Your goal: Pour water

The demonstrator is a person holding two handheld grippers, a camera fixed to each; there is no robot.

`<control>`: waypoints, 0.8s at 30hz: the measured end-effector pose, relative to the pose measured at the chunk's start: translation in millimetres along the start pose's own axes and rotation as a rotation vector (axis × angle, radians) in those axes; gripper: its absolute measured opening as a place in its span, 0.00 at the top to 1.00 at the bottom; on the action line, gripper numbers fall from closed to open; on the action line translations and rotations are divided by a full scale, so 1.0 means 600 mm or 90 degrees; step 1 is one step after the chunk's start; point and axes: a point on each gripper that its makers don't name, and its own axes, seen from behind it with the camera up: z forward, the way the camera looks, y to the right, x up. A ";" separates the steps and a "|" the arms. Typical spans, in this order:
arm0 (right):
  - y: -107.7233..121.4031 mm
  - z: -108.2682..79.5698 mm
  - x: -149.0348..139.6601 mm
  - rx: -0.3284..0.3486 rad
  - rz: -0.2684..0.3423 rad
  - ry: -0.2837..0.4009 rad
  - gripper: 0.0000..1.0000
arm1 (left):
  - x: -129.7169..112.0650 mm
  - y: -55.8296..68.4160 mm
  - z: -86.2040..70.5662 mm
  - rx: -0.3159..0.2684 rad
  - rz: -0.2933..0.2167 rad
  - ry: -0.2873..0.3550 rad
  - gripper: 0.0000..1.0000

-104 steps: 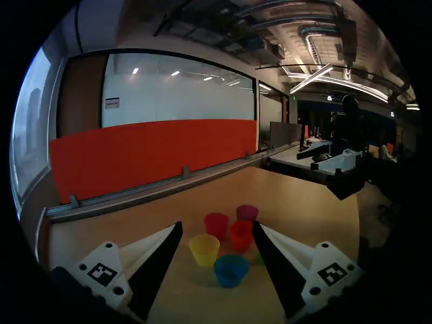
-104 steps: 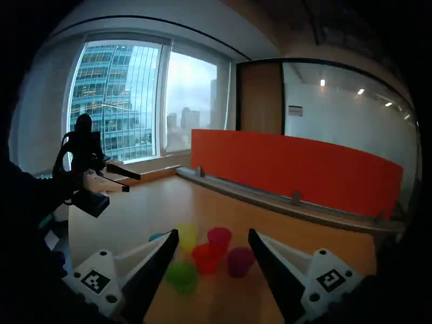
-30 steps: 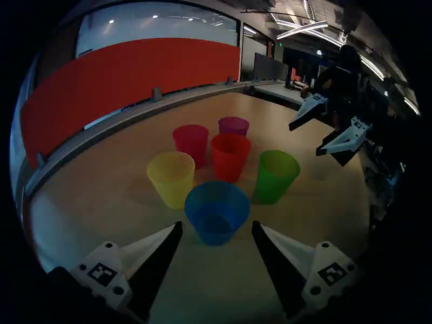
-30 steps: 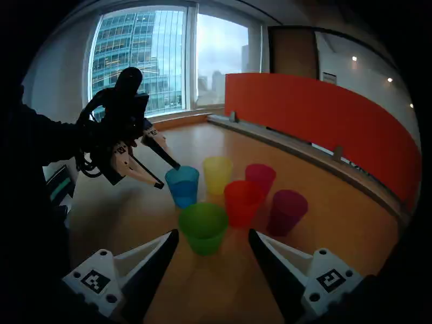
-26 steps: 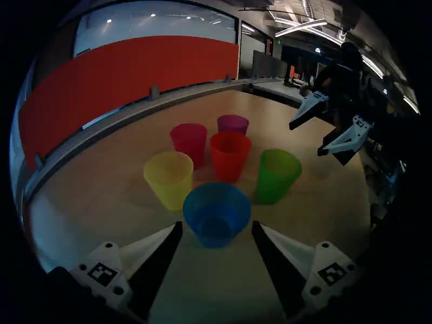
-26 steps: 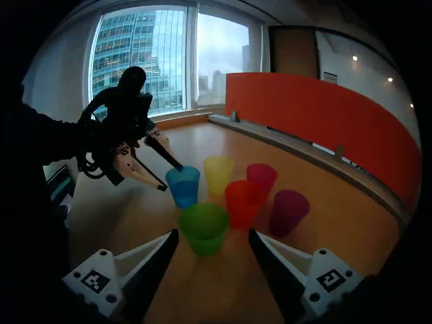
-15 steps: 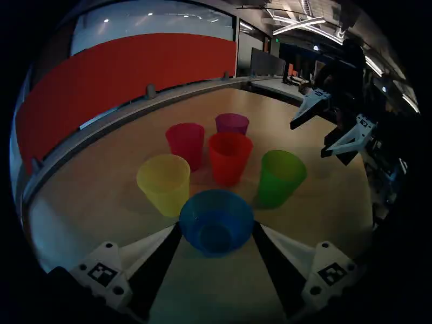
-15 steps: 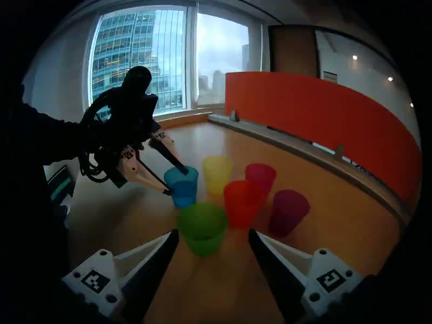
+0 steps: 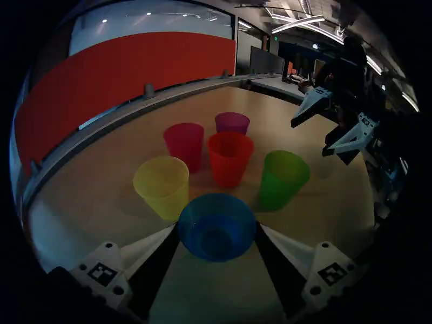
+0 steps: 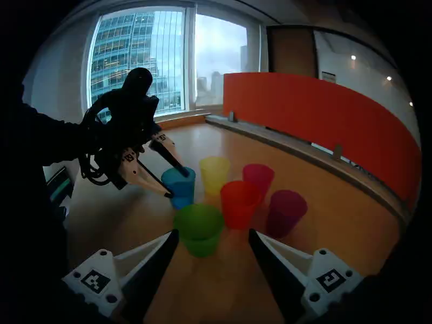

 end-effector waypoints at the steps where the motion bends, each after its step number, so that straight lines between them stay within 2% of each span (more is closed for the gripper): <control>1: 0.000 0.000 0.000 0.000 0.000 0.000 0.00 | 0.000 -0.001 0.001 0.001 0.001 -0.001 0.04; 7: 0.001 -0.001 -0.001 -0.001 0.002 0.002 0.00 | -0.002 -0.004 0.006 0.006 0.003 -0.004 0.06; 9: 0.001 0.000 -0.001 -0.001 0.003 0.003 0.00 | -0.002 -0.003 0.007 0.005 0.003 -0.003 0.11; 24: -0.005 0.012 -0.012 0.006 0.000 -0.006 0.00 | -0.004 -0.002 0.002 0.002 0.001 -0.006 0.13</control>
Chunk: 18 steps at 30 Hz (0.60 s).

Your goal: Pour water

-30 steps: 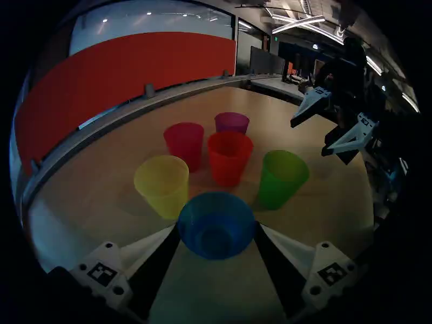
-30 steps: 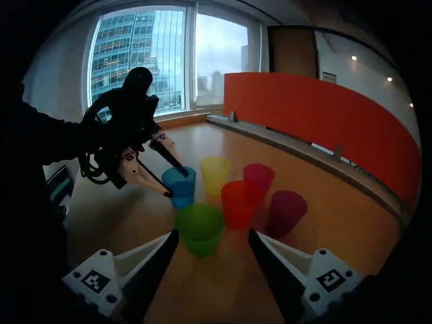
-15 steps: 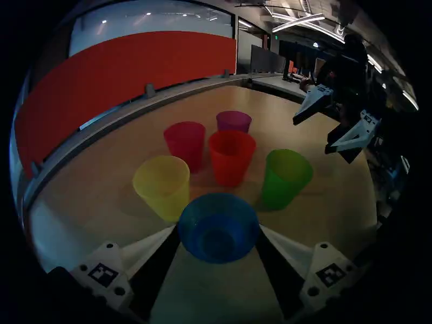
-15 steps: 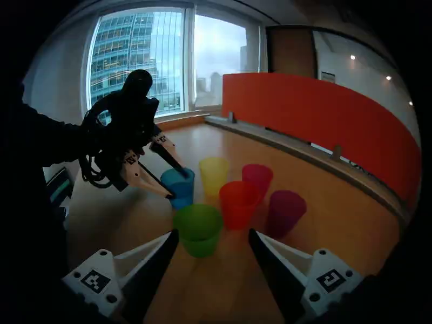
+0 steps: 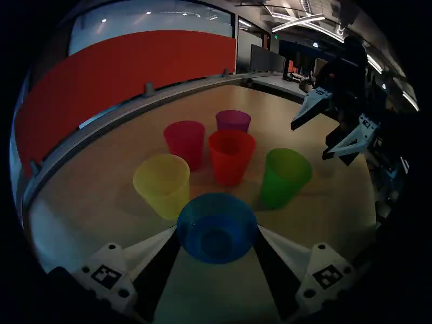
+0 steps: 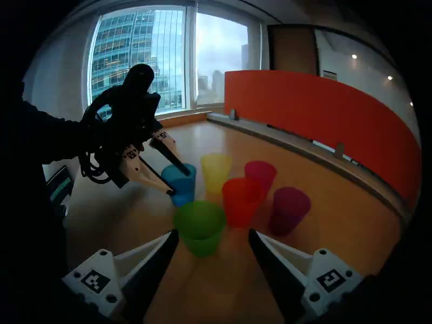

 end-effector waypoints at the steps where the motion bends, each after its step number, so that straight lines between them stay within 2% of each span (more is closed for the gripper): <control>1: -0.001 0.002 -0.001 0.001 -0.001 -0.001 0.00 | 0.000 0.000 -0.001 0.000 0.000 0.001 0.13; 18: -0.024 0.048 -0.016 0.021 -0.022 -0.020 0.00 | 0.021 -0.009 -0.040 0.017 0.003 0.031 0.13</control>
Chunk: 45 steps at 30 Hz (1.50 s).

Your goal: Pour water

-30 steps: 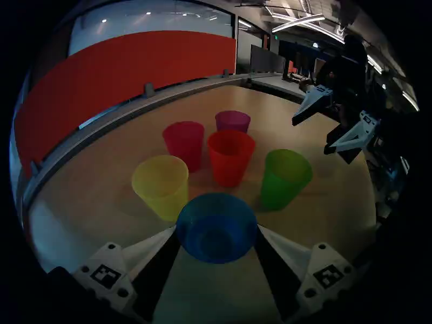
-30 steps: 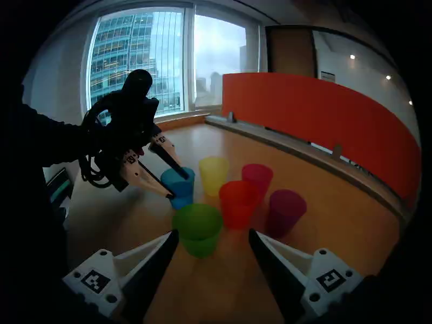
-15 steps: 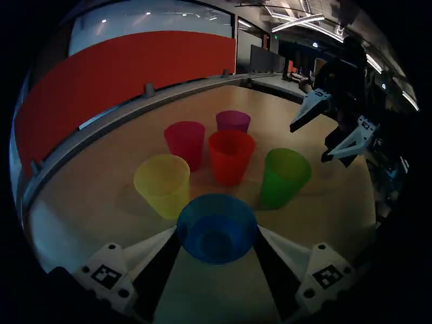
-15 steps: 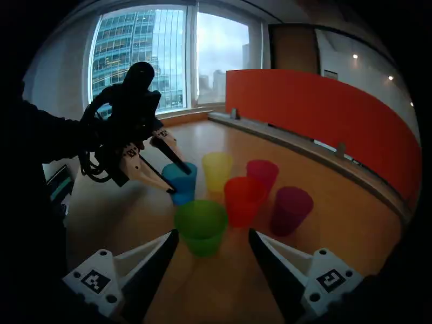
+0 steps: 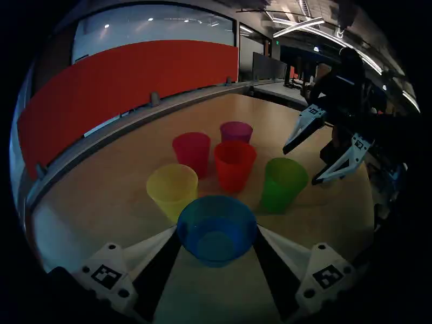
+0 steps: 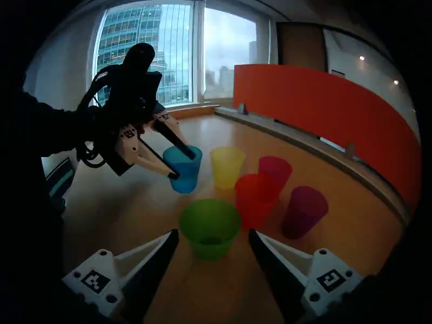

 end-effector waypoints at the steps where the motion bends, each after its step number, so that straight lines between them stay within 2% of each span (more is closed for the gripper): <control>1: -0.001 0.003 0.000 0.001 -0.001 -0.001 0.00 | 0.001 0.000 -0.002 0.001 0.000 0.002 0.13; 14: -0.006 0.041 0.002 0.006 -0.019 -0.010 0.00 | 0.003 -0.007 -0.029 0.014 0.001 0.009 0.13; 29: -0.003 0.071 -0.007 0.001 -0.018 -0.019 0.00 | 0.005 -0.010 -0.041 0.020 -0.002 0.016 0.13; 34: -0.002 0.076 -0.012 -0.001 -0.019 -0.026 0.07 | 0.006 -0.013 -0.043 0.023 -0.003 0.019 0.13; 45: 0.004 0.065 0.002 -0.016 -0.016 -0.015 0.08 | 0.017 -0.015 -0.050 0.029 -0.010 0.037 0.13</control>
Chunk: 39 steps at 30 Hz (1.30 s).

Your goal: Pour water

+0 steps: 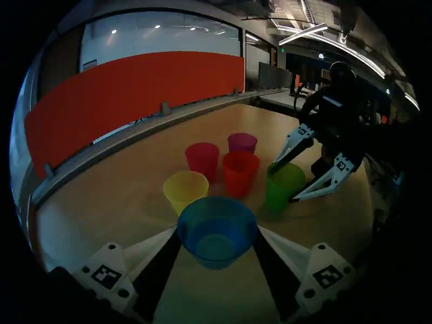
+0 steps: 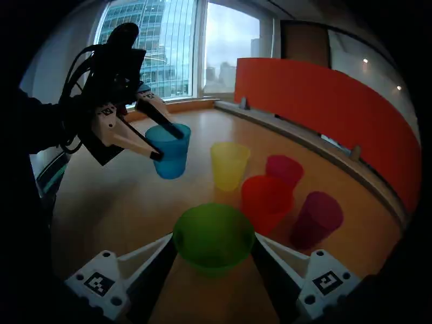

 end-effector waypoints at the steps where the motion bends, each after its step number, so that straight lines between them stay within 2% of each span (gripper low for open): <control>1: 0.001 -0.003 0.004 -0.002 0.001 0.004 0.08 | 0.002 0.000 -0.001 0.002 0.000 0.003 0.13; 10: 0.006 -0.035 0.043 -0.021 0.009 0.040 0.08 | 0.032 -0.001 -0.015 0.018 -0.004 0.040 0.13; 21: 0.014 -0.078 0.099 -0.048 0.016 0.097 0.08 | 0.092 -0.011 -0.039 0.041 -0.019 0.112 0.13; 30: 0.022 -0.103 0.147 -0.065 0.032 0.153 0.08 | 0.138 -0.017 -0.062 0.058 -0.023 0.171 0.13; 39: 0.021 -0.126 0.197 -0.078 0.026 0.213 0.08 | 0.162 -0.019 -0.075 0.072 -0.027 0.205 0.13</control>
